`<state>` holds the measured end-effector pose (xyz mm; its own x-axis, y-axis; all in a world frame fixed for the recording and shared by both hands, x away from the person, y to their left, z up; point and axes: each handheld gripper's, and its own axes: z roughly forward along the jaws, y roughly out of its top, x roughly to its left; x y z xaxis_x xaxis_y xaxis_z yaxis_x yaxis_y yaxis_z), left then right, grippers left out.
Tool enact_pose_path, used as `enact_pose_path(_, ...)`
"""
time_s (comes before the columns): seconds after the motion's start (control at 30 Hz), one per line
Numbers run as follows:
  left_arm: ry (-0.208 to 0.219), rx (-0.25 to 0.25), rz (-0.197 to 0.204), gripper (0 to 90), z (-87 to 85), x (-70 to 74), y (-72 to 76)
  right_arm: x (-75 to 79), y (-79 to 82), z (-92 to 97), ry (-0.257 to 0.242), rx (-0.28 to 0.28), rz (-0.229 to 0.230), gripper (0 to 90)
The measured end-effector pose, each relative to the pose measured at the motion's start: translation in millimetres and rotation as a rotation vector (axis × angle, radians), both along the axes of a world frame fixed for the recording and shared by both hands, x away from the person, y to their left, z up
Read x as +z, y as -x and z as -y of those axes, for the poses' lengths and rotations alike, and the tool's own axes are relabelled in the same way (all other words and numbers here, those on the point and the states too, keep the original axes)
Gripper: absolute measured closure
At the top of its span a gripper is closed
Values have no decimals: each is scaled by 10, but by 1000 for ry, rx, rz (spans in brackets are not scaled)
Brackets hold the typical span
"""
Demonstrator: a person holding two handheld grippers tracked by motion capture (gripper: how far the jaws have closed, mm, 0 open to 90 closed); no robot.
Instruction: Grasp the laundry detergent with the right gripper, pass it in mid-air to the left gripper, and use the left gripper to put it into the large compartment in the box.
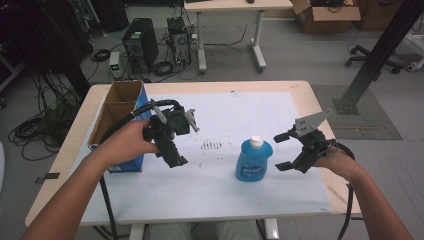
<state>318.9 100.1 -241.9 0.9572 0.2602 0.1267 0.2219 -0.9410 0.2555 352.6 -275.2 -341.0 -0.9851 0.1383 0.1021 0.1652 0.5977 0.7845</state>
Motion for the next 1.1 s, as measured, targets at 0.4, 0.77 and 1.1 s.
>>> enact_pose_path(0.4, -7, -1, -1, 50, 15, -1, -1, -138, 13, 10, -12, -4, -14, 38)
enact_pose_path(0.77, -6, 0, -2, 50, 23, -3, -9, -253, 15, 4, -67, -15, -21, 38)
enact_pose_path(1.1, -9, 0, -5, 50, 28, -14, -18, -354, 5, -31, -100, -19, -22, 40)
